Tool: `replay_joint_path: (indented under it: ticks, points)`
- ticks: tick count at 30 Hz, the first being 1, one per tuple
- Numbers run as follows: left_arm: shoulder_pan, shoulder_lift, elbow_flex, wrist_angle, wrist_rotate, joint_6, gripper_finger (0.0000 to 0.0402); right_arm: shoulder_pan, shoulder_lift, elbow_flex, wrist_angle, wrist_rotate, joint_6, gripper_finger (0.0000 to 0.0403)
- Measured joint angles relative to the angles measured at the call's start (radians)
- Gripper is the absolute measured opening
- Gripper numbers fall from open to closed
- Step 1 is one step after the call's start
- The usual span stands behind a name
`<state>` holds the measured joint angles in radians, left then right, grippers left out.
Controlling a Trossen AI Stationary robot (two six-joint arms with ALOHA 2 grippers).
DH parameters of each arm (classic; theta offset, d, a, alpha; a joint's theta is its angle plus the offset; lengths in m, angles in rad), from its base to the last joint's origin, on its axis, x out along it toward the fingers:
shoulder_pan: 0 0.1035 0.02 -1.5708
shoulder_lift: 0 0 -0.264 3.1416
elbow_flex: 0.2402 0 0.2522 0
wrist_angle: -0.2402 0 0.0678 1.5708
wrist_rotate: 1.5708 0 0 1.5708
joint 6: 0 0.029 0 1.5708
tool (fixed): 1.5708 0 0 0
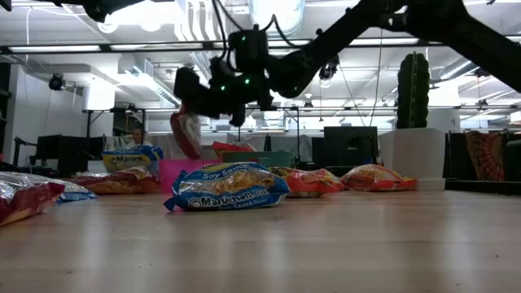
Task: Sort Maruchan noodles
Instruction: Put the red noodle pack into the red bin
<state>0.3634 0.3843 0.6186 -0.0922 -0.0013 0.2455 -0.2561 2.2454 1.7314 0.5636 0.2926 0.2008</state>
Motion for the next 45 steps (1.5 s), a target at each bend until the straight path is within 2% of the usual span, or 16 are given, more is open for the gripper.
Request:
replay_joint_path:
  ticks: [7,13,24,29,35,45]
  points:
    - [0.000,0.000,0.000,0.000,0.000,0.004,0.0087,-0.002,0.083,0.062,-0.121,-0.007,0.101,0.0009]
    - [0.000,0.001,0.000,0.000,0.000,0.005,0.0087,-0.007,0.094,0.080,-0.171,-0.005,0.139,0.0015]
    - [0.000,0.001,0.000,0.001,0.000,0.005,0.0087,-0.007,0.094,0.080,-0.216,-0.006,0.140,0.0114]
    - [0.000,0.002,0.000,-0.001,0.000,0.005,0.0087,-0.007,0.054,0.080,-0.269,-0.016,0.132,0.0153]
    - [0.000,0.008,0.000,-0.005,0.000,0.005,0.0087,-0.003,-0.084,0.080,-0.503,-0.040,0.051,0.0170]
    - [0.000,0.088,0.000,0.015,0.001,-0.002,0.0087,0.104,-0.341,0.068,-1.085,-0.060,-0.094,0.0171]
